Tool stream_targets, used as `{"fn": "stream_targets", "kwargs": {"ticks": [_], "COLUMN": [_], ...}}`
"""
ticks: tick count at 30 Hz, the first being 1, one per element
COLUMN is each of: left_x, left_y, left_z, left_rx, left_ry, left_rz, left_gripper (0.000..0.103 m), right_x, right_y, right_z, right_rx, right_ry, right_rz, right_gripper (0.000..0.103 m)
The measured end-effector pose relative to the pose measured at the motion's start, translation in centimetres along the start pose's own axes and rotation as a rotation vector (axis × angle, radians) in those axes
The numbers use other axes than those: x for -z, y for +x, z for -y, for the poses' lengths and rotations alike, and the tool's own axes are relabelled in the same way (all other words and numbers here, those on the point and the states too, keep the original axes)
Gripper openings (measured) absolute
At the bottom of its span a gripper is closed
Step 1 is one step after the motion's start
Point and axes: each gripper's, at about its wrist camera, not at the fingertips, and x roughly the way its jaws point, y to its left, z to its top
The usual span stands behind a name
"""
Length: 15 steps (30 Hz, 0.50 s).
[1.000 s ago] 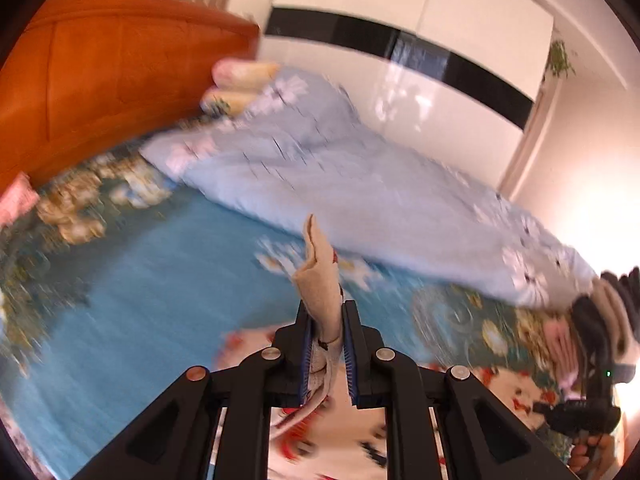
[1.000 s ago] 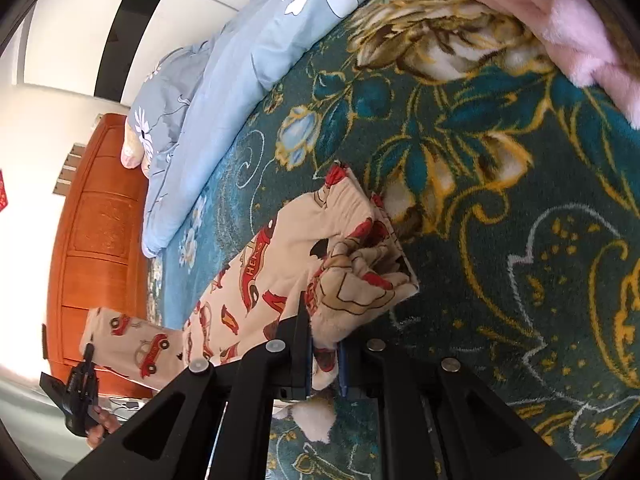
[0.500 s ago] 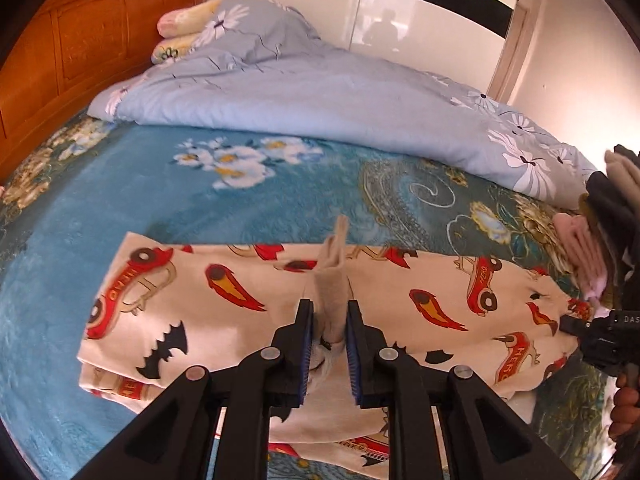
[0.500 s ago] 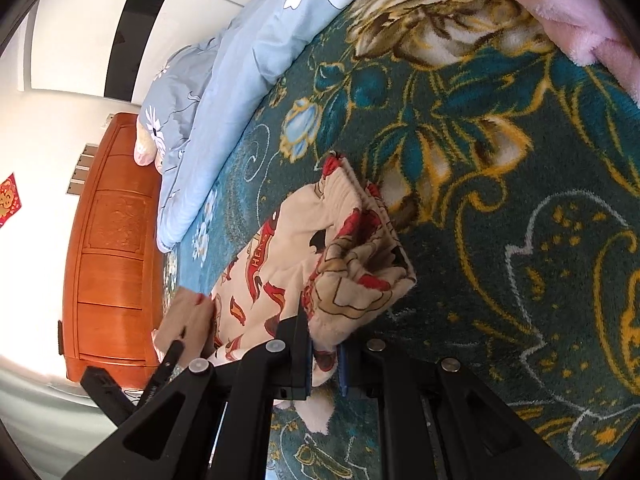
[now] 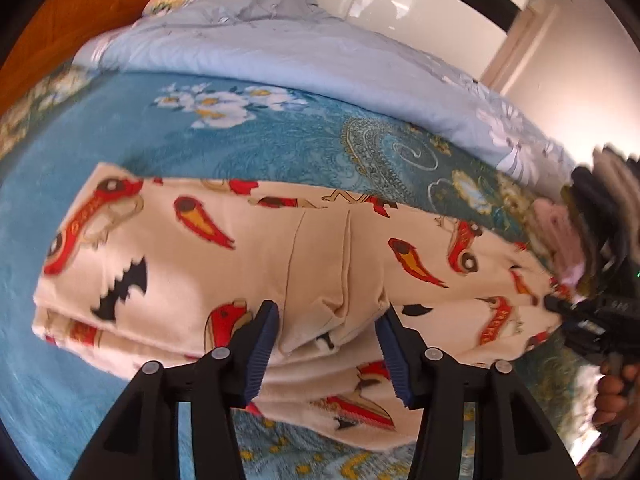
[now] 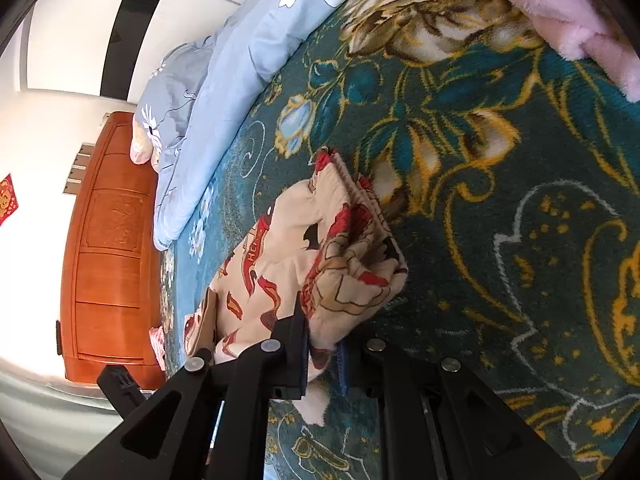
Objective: Fold clothes
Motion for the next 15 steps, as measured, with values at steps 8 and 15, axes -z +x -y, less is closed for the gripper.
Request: {"fn": "stream_targets", "kwargs": {"ticks": [8,15], "left_x": [2.2,5.6], "left_y": [-5.9,-6.1], "left_z": [-4.9,-10.0], "left_rx": [0.014,-0.049], "left_ry": [-0.154,-0.360], "left_rz": [0.152,0.153], "left_gripper": [0.064,0.064], "right_x": [0.7,2.4], "right_y": [-3.9,-2.7], "right_z": [-0.6,-8.5], "right_rx": [0.073,-0.026], "right_ry": [-0.054,-0.308], "right_rz": [0.033,0.009], "right_gripper": [0.026,0.027]}}
